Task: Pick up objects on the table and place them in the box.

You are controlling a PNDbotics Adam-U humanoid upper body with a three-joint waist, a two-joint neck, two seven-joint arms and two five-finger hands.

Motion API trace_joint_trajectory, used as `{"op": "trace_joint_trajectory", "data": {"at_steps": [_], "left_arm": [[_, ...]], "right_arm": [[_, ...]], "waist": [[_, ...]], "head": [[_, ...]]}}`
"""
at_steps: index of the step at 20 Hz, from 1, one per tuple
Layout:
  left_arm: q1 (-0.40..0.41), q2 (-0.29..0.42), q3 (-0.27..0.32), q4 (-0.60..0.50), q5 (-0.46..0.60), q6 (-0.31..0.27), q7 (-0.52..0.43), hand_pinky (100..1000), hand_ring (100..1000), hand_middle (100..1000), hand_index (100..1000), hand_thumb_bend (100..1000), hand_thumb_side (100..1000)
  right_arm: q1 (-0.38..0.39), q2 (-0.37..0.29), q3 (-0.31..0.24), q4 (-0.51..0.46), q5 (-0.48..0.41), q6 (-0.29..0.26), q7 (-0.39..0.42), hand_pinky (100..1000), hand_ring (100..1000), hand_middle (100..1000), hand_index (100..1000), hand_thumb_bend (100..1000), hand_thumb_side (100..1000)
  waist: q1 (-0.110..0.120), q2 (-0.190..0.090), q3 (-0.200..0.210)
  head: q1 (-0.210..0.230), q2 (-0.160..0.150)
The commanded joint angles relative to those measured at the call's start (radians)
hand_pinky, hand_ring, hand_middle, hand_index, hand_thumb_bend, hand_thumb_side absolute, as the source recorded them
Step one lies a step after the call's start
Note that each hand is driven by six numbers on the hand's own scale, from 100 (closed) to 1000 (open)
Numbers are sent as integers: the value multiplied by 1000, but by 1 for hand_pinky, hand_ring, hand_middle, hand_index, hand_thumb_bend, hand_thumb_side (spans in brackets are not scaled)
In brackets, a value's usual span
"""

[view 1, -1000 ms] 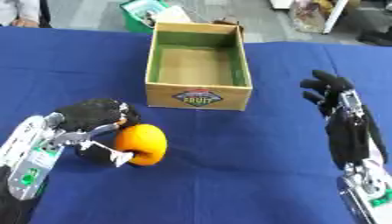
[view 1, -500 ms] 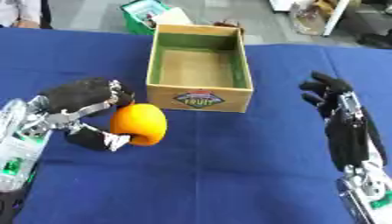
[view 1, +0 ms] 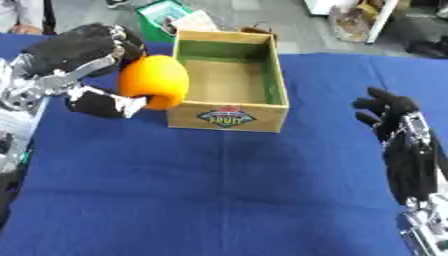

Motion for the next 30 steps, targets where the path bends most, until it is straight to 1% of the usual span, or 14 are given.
{"op": "trace_joint_trajectory", "data": {"at_steps": [1, 4, 7, 10, 12, 14, 16, 18, 19, 22, 24, 27, 30], "left_arm": [[-56, 28, 43, 37, -51, 22, 91, 299, 397, 390, 538, 100, 296], [-96, 21, 62, 105, -109, 28, 195, 300, 395, 381, 531, 100, 306], [-124, 14, 80, 182, -163, 10, 288, 329, 394, 377, 534, 100, 310], [-146, 20, 108, 271, -174, -31, 341, 339, 398, 377, 532, 100, 319], [-171, 19, 133, 330, -193, -56, 375, 339, 399, 377, 530, 100, 324], [-200, 8, 163, 384, -243, -66, 413, 339, 399, 376, 527, 100, 328], [-220, -5, 187, 437, -291, -71, 444, 338, 397, 374, 527, 100, 322], [-234, -20, 204, 498, -338, -68, 460, 339, 398, 381, 530, 100, 316], [-240, -27, 212, 526, -366, -64, 469, 338, 397, 381, 530, 100, 315], [-248, -44, 235, 593, -449, -39, 504, 335, 395, 381, 530, 100, 308], [-249, -51, 246, 633, -498, -21, 519, 337, 395, 383, 531, 100, 302], [-250, -57, 257, 678, -554, -3, 527, 339, 396, 386, 533, 100, 297], [-254, -66, 258, 691, -573, -12, 540, 339, 396, 385, 533, 100, 298]], "right_arm": [[-17, -13, 3, -20, -13, -6, 8, 872, 897, 686, 863, 100, 1000], [-26, -14, 8, -20, -17, -6, 15, 872, 898, 686, 863, 100, 1000], [-46, -12, 20, -20, -25, -8, 28, 872, 898, 686, 863, 100, 1000], [-77, -6, 38, -20, -44, -10, 46, 871, 897, 686, 862, 100, 1000], [-98, 4, 53, -20, -60, -9, 63, 871, 897, 686, 863, 100, 1000], [-114, 14, 68, -20, -73, -6, 81, 871, 898, 686, 862, 100, 1000], [-122, 17, 75, -20, -79, -3, 92, 871, 898, 686, 862, 100, 1000], [-125, 15, 80, -20, -80, 0, 99, 871, 898, 686, 862, 100, 1000], [-129, 16, 83, -20, -81, 0, 102, 871, 898, 686, 862, 100, 1000], [-140, 24, 93, -20, -90, 2, 112, 871, 899, 686, 863, 100, 1000], [-147, 31, 100, -20, -96, 4, 120, 871, 899, 686, 863, 100, 1000], [-152, 40, 104, -20, -103, 6, 126, 872, 899, 685, 863, 100, 1000], [-156, 46, 109, -20, -107, 9, 131, 872, 900, 685, 863, 100, 1000]], "waist": [[6, -11, -15], [11, -2, -41], [16, 3, -77], [22, 8, -119], [22, 11, -144], [19, 15, -169], [18, 18, -186], [21, 20, -196], [22, 21, -202], [20, 25, -224], [19, 27, -239], [17, 31, -256], [16, 35, -268]], "head": [[21, -25], [36, -31], [59, -35], [86, -39], [112, -43], [138, -47], [151, -47], [163, -45], [176, -47], [212, -54], [229, -56], [236, -58], [238, -62]]}}
